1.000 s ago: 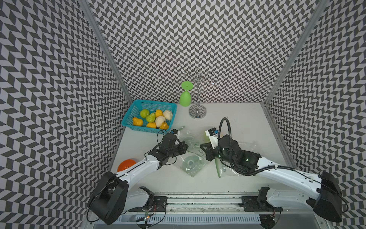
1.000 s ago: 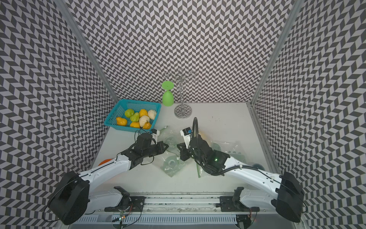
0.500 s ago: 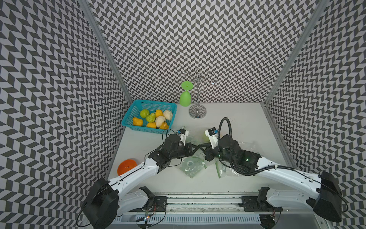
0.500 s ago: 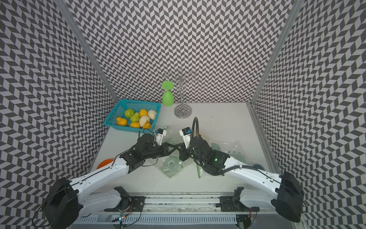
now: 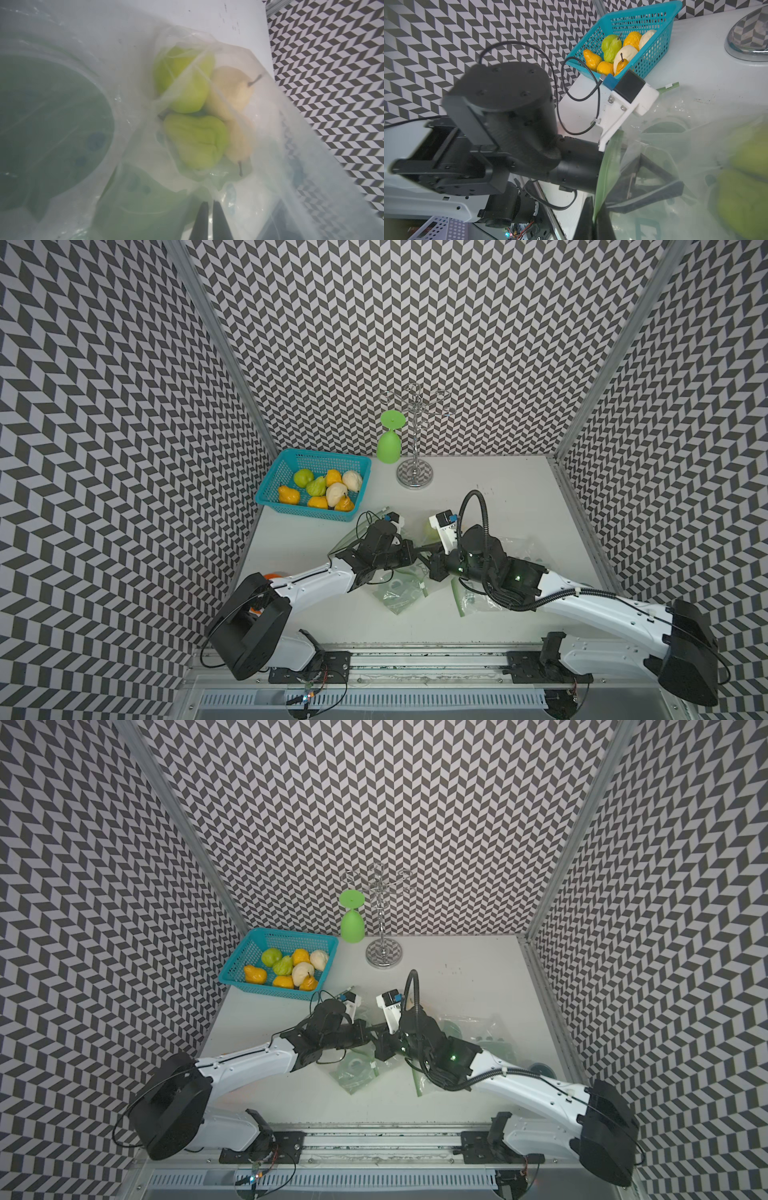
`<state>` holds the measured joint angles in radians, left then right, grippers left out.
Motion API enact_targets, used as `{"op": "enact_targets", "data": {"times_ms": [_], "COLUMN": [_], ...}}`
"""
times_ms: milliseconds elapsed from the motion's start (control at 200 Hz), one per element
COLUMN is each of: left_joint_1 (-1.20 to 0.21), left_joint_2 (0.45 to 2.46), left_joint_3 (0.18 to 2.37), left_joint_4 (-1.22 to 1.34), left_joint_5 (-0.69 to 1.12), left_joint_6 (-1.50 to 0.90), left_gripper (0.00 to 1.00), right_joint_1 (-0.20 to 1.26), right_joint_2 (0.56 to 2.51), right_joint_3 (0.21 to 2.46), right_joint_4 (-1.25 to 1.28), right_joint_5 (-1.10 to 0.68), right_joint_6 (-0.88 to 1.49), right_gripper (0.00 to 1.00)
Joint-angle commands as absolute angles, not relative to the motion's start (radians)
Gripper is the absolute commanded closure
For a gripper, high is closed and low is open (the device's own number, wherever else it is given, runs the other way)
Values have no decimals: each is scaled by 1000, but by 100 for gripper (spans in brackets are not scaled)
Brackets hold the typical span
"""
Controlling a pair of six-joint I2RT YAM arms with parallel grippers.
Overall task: Open the zip-top bag and take out the pear
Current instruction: Pick up the pear from the zipper food storage bag.
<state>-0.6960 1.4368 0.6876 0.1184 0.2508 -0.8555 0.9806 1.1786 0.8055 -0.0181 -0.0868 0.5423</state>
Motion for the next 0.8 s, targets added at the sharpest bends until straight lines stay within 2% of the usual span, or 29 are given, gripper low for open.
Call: {"op": "enact_targets", "data": {"times_ms": [0, 40, 120, 225, 411, 506, 686, 791], "left_joint_1": [-683, -683, -684, -683, -690, -693, -695, -695], "left_joint_2": [1494, 1505, 1523, 1541, 1536, 1509, 1469, 1463], "left_joint_3": [710, 704, 689, 677, 658, 642, 614, 607], "left_joint_4": [149, 149, 149, 152, 220, 264, 318, 350], "left_joint_5": [169, 159, 140, 140, 172, 199, 240, 271], "left_joint_6": [-842, -835, -821, -808, -810, -820, -836, -844], "left_gripper": [91, 91, 91, 91, 87, 80, 67, 61], "right_joint_1": [994, 992, 968, 851, 594, 564, 534, 534], "right_joint_2": [1142, 1123, 1072, 1018, 1098, 1200, 1398, 1450], "right_joint_3": [823, 834, 852, 864, 841, 849, 879, 854], "right_joint_4": [38, 10, -39, -74, -80, -75, -104, -90], "right_joint_5": [-135, -108, -70, -141, -289, -264, -272, -231], "right_joint_6": [587, 590, 589, 599, 572, 532, 471, 475], "right_gripper": [83, 68, 52, 45, 47, 52, 71, 75]}}
